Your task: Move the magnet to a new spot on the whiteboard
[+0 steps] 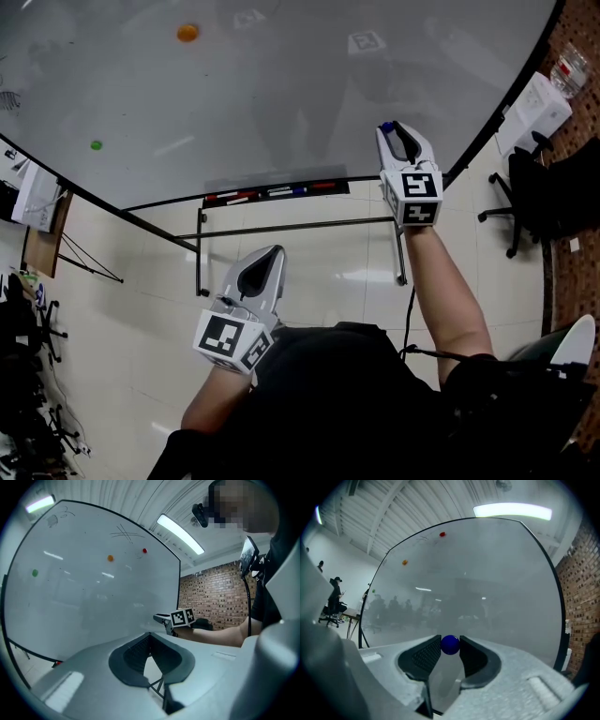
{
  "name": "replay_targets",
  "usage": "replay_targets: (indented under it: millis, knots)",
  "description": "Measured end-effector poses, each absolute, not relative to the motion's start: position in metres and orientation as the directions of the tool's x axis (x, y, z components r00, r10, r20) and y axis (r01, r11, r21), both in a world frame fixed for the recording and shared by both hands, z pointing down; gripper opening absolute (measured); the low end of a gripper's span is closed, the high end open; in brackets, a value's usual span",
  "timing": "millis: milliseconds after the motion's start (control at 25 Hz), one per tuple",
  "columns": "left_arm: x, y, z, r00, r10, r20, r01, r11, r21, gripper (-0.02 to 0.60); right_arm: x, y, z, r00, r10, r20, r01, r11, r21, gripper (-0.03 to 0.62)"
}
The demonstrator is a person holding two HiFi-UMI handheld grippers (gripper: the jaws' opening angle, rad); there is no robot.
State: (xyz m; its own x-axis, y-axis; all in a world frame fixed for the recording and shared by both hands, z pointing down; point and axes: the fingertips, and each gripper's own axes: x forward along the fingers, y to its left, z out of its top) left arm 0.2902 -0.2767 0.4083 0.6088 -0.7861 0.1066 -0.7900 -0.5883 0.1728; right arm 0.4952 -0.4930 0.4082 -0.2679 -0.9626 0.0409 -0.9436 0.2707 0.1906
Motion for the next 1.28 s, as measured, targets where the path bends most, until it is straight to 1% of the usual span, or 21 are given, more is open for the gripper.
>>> replay_targets:
  millis: [280,600,1000,1280]
  knots:
    - [0.282,-0.277,0.411,0.583,-0.804,0.120,-0.810,-0.562,0.165,0.017,0.490,-0.510,0.402,-0.244,-0.969,0.026,-0.953,0.245,0.176,0.112]
    - [0.286,-0.274,0.414,0.587,-0.801,0.118,-0.806,-0.565,0.177,0.017,0.490,-0.527,0.401,-0.207,-0.978,0.028,-0.968,0.208,0.140,0.112]
    - [0.269,-0.272,0.414,0.553,-0.826,0.111,-0.828,-0.530,0.183,0.017,0.492,-0.527,0.403,-0.144,-0.989,0.011,-0.973,0.144,0.179,0.115]
    - [0.269,-0.274,0.412,0.552,-0.827,0.108,-0.829,-0.530,0.179,0.017,0.486,-0.525,0.401,-0.178,-0.983,0.033,-0.969,0.181,0.168,0.129]
